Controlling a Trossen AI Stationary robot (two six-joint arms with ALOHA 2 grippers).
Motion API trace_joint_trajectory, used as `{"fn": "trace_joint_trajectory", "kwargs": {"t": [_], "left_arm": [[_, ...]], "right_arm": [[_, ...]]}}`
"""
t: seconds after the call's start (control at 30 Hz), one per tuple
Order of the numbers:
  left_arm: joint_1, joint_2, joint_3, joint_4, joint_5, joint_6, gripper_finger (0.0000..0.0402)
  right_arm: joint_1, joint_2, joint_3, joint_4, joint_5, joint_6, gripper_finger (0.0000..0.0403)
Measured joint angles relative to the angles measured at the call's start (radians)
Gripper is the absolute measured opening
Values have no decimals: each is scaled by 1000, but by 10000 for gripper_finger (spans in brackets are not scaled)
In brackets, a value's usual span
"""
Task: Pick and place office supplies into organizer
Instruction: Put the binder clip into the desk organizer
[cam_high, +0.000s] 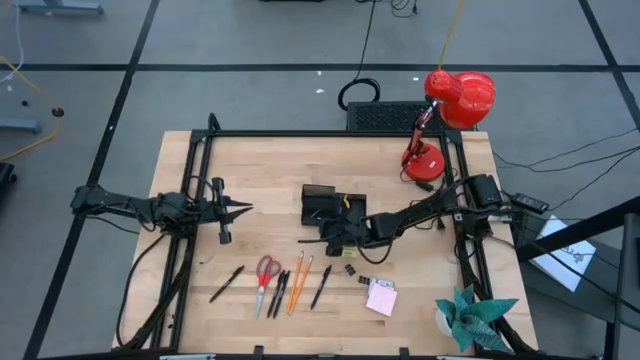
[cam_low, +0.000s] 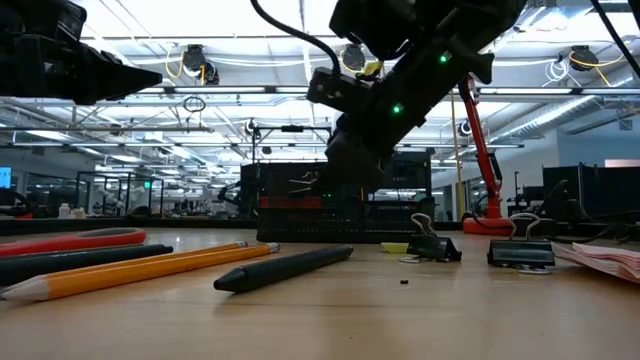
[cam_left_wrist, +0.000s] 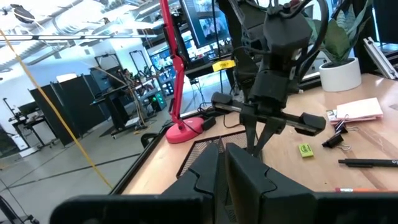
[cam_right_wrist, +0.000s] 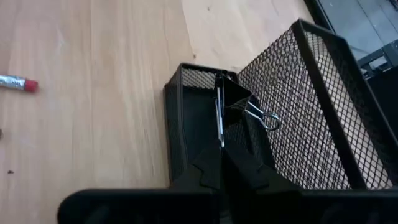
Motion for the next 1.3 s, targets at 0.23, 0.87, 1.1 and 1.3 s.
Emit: {"fn": "trace_joint_trajectory", "kwargs": {"t": [0.23, 0.87, 1.1, 1.3], "left_arm": [[0, 0, 0, 1, 0, 0, 35], [0, 0, 0, 0, 0, 0, 35], [0, 0, 0, 0, 0, 0, 35], [0, 0, 0, -2, 0, 0, 35]], "right_arm": [[-24, 0, 21, -89, -22, 15, 0], [-58, 0, 53, -165, -134, 46, 8], [-58, 0, 53, -161, -135, 71, 27], [-57, 0, 53, -158, -133, 71, 48]]}}
